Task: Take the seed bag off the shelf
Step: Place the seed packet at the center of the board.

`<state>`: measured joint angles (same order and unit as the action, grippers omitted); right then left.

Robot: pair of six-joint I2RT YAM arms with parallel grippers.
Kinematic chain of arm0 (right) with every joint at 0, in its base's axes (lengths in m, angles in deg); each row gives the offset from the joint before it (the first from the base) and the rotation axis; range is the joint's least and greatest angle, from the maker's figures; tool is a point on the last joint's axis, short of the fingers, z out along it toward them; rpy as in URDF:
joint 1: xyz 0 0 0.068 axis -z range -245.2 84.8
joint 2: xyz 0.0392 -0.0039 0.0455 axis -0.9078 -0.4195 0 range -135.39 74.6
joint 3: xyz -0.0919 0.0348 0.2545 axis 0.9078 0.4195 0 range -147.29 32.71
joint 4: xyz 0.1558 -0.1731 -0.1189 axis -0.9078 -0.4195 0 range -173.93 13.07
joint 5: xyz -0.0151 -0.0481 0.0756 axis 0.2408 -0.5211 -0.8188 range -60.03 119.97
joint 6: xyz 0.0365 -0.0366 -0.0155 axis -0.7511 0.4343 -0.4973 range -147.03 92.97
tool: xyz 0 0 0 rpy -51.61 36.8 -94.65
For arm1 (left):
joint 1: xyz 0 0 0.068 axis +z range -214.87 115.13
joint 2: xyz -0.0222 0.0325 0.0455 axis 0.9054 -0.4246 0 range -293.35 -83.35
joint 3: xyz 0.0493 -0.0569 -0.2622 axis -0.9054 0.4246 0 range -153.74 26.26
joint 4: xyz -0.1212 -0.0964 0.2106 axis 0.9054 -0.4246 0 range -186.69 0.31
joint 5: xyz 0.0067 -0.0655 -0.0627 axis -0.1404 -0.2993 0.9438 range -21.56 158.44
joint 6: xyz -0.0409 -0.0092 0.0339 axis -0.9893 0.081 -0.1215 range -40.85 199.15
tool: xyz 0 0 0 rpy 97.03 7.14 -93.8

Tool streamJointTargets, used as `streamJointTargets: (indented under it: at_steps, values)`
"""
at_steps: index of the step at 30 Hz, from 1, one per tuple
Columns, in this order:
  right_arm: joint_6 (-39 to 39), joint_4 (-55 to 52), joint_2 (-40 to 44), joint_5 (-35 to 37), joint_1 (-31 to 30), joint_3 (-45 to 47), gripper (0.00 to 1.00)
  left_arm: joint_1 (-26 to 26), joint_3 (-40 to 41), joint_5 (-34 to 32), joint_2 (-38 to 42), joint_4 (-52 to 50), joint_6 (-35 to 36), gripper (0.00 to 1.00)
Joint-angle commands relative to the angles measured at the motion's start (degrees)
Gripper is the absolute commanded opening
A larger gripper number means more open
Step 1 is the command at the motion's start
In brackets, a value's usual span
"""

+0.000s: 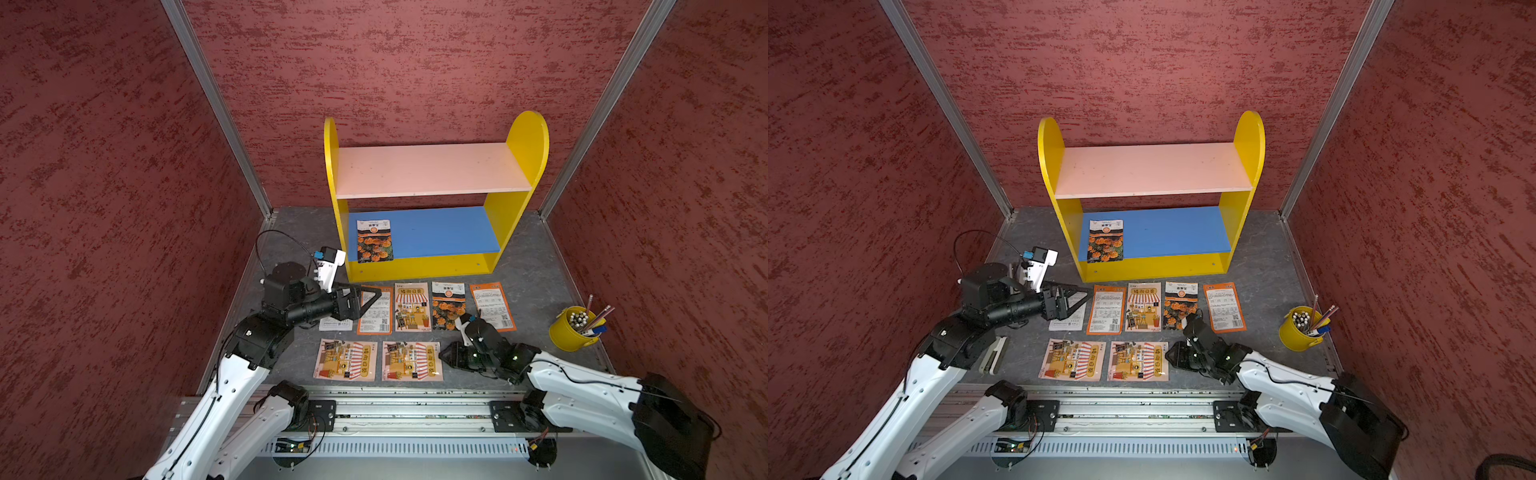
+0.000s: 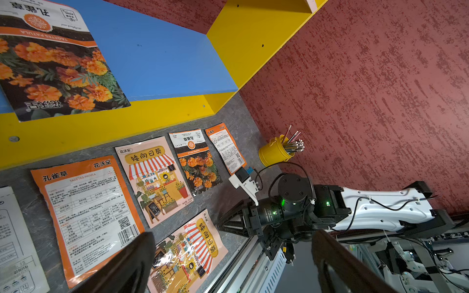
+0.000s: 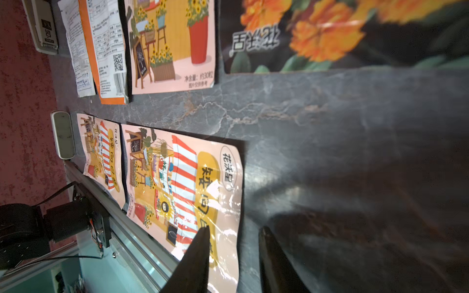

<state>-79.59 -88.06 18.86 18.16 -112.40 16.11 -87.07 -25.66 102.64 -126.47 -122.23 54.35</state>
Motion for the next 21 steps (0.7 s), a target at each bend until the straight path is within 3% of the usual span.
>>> streamJointTargets:
  at_steps: [1, 7, 14, 20, 21]
  values:
    - [2.3, -9.5, 5.5, 5.8, -0.3, -2.5, 0.37, -0.2, 0.7, -0.8, 0.7, 0.6, 0.3, 1.0]
    - [5.3, -6.7, 11.1, -1.7, -0.3, -6.4, 0.49, -0.3, 1.3, -0.8, 0.1, 1.6, -0.2, 1.0]
    - [15.2, -10.4, 3.3, -1.6, -0.3, -19.9, 0.64, -0.5, 1.2, -2.6, 0.8, 0.3, 0.0, 1.0]
    - [24.4, -13.5, -7.9, 3.4, -0.3, -33.2, 0.97, -0.5, 0.8, -10.3, 1.8, -4.2, 0.0, 1.0]
    - [25.6, -13.8, -9.7, 4.1, -0.3, -35.5, 0.98, -0.5, 0.7, -11.1, 1.9, -4.7, 0.0, 1.0]
